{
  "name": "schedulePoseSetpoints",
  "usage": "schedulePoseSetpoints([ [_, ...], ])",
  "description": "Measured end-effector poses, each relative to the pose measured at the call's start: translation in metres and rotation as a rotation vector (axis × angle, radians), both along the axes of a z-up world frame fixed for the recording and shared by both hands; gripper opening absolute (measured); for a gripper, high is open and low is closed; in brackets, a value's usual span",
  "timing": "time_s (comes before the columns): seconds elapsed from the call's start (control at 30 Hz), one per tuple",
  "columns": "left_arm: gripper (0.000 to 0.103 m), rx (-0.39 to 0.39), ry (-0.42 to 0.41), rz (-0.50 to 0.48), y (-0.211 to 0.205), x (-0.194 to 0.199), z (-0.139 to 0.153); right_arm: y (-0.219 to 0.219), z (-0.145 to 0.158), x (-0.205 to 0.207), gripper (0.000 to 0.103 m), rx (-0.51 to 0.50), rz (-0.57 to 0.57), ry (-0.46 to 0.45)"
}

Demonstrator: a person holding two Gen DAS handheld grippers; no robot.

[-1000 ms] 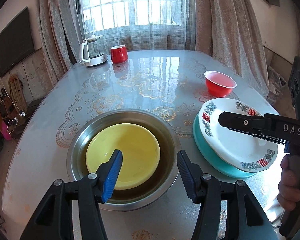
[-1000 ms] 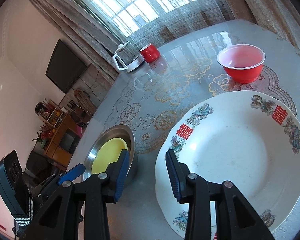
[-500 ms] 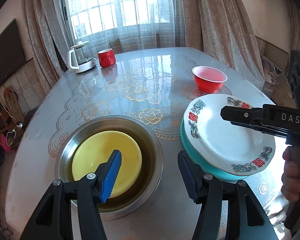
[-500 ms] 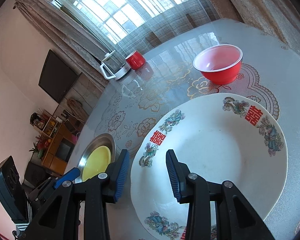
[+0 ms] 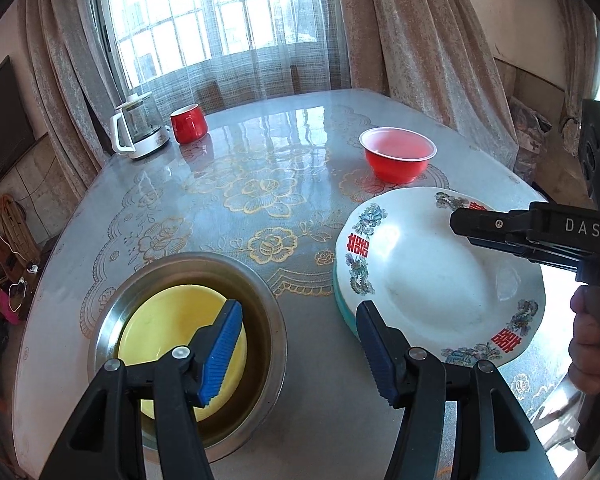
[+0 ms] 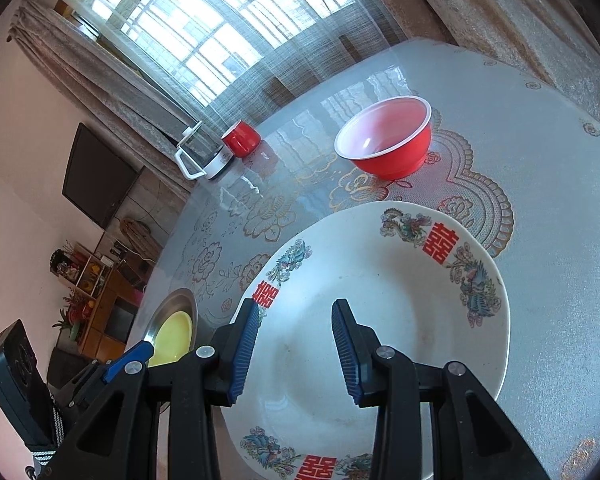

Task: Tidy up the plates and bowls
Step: 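Move the right gripper toward the red-and-white bowl, then grasp the red-and-white bowl rim with the right gripper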

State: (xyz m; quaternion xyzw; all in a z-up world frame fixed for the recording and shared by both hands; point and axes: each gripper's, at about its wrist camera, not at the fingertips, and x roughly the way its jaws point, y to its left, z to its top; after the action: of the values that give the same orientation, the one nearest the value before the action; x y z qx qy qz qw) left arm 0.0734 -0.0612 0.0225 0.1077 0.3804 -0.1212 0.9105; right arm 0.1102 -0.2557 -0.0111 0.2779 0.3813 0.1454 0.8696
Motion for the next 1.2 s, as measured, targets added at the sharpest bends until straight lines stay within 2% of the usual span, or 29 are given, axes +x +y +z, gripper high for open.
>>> schedulePoseSetpoints([
  [0.13, 0.062, -0.006, 0.015, -0.007, -0.005, 0.01, 0.001, -0.011, -0.002, 0.002, 0.038, -0.001, -0.024, 0.002],
  [0.33, 0.065, -0.063, 0.042, -0.002, -0.009, 0.034, 0.009, -0.033, 0.003, 0.008, 0.038, -0.006, -0.075, -0.003],
  [0.53, 0.065, -0.185, 0.165, 0.012, -0.014, 0.072, 0.007, -0.06, 0.01, 0.024, 0.038, -0.005, -0.134, -0.012],
  [0.67, 0.065, -0.337, 0.223, 0.026, -0.015, 0.097, 0.008, -0.073, 0.012, 0.04, 0.038, -0.008, -0.164, -0.013],
  [0.77, 0.073, -0.375, 0.221, 0.044, -0.021, 0.116, 0.009, -0.08, 0.01, 0.054, 0.038, -0.009, -0.175, -0.006],
  [0.9, 0.078, -0.458, 0.263, 0.055, -0.031, 0.143, 0.008, -0.088, 0.007, 0.075, 0.038, -0.009, -0.184, 0.009],
  [0.97, 0.08, -0.457, 0.28, 0.048, -0.041, 0.156, 0.007, -0.093, 0.006, 0.085, 0.038, -0.003, -0.187, 0.016],
  [1.03, 0.081, -0.474, 0.333, 0.023, -0.05, 0.17, 0.004, -0.097, 0.005, 0.097, 0.038, -0.005, -0.187, 0.016],
  [1.1, 0.082, -0.468, 0.364, 0.065, -0.056, 0.185, 0.0, -0.101, 0.005, 0.107, 0.038, -0.014, -0.195, 0.024],
  [1.2, 0.082, -0.439, 0.337, 0.123, -0.062, 0.203, -0.002, -0.106, 0.004, 0.119, 0.038, -0.02, -0.2, 0.032],
])
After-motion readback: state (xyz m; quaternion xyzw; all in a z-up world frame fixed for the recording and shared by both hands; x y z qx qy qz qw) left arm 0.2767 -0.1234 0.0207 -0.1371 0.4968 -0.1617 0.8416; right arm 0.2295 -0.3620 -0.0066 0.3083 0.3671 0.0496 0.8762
